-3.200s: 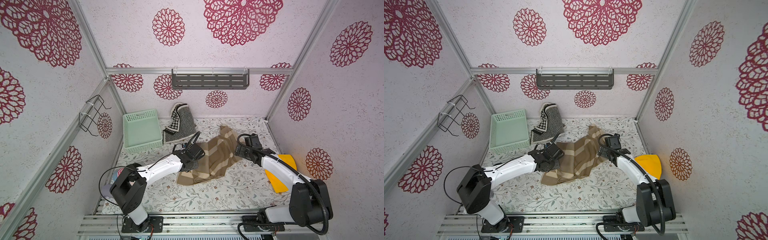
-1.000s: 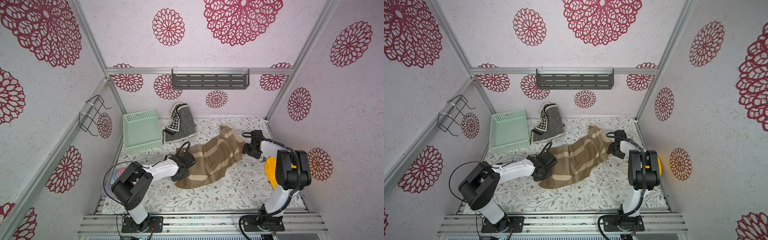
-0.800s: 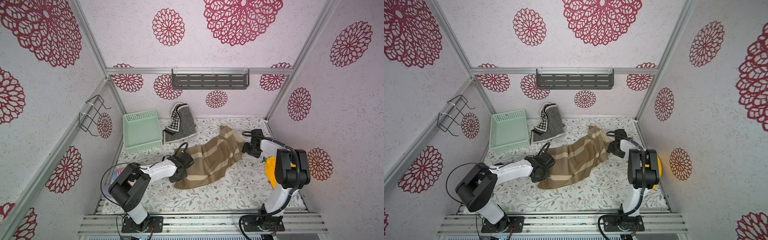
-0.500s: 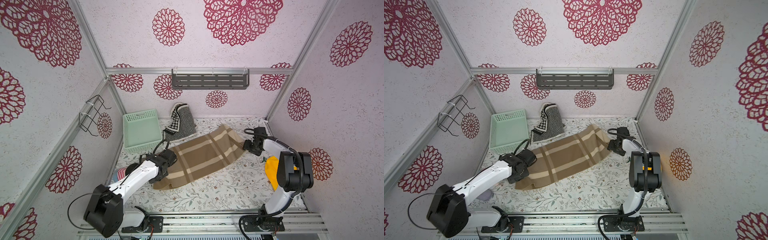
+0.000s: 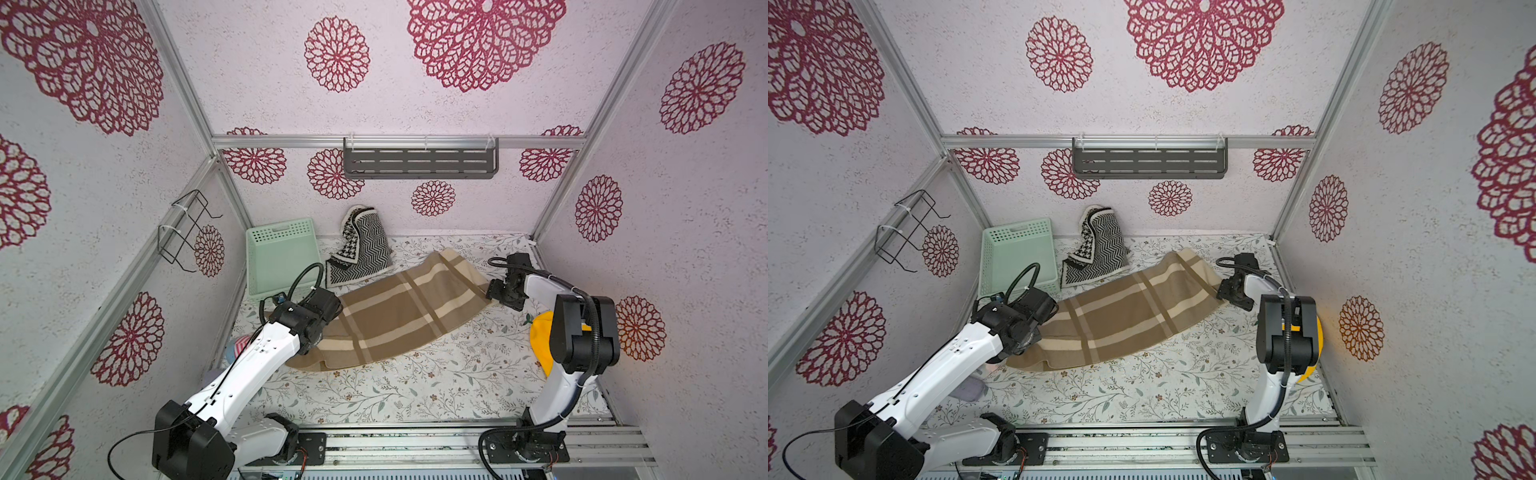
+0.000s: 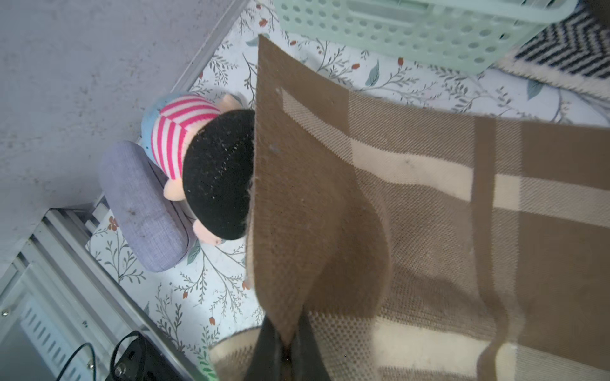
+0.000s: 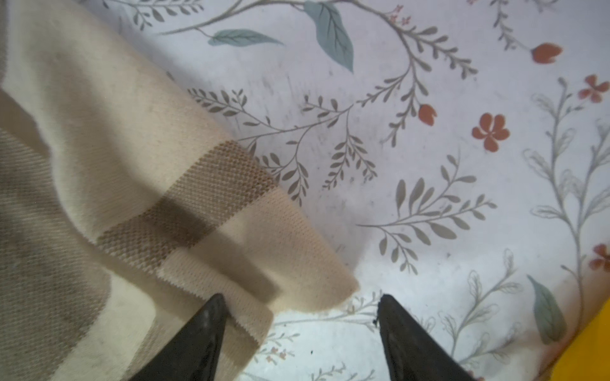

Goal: Roll up the scarf and place it into the basket
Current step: Flatten out the scarf at the center of the board.

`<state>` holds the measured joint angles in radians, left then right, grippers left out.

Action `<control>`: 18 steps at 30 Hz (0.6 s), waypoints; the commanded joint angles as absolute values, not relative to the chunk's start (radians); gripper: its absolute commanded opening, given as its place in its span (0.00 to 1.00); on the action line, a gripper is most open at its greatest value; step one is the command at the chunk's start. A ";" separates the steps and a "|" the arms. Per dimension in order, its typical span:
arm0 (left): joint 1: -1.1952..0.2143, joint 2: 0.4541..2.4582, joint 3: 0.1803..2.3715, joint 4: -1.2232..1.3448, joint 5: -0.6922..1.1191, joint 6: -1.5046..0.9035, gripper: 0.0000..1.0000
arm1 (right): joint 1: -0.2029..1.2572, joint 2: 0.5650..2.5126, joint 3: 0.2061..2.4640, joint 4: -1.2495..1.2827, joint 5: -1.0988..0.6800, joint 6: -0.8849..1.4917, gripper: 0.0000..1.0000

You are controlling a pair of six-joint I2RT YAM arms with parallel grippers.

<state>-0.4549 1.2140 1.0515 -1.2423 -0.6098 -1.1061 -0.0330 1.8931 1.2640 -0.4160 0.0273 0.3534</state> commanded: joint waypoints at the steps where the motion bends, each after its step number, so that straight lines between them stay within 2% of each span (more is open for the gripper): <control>1: -0.429 1.167 1.111 -1.299 -0.695 -1.084 0.00 | -0.043 1.931 1.296 -0.414 0.027 0.335 0.74; 4: -0.405 1.142 1.167 -1.295 -0.705 -1.041 0.00 | -0.044 1.955 1.290 -0.388 -0.042 0.345 0.68; 10: -0.351 1.124 1.326 -1.282 -0.729 -0.914 0.00 | -0.071 1.972 1.369 -0.408 -0.019 0.345 0.20; 13: -0.309 1.146 1.408 -1.240 -0.703 -0.826 0.00 | -0.121 2.001 1.486 -0.450 -0.025 0.336 0.06; 15: -0.280 1.180 1.473 -1.209 -0.684 -0.763 0.00 | -0.152 2.026 1.592 -0.485 -0.035 0.326 0.00; 18: -0.242 1.240 1.580 -1.166 -0.670 -0.684 0.00 | -0.182 2.069 1.754 -0.537 -0.050 0.313 0.00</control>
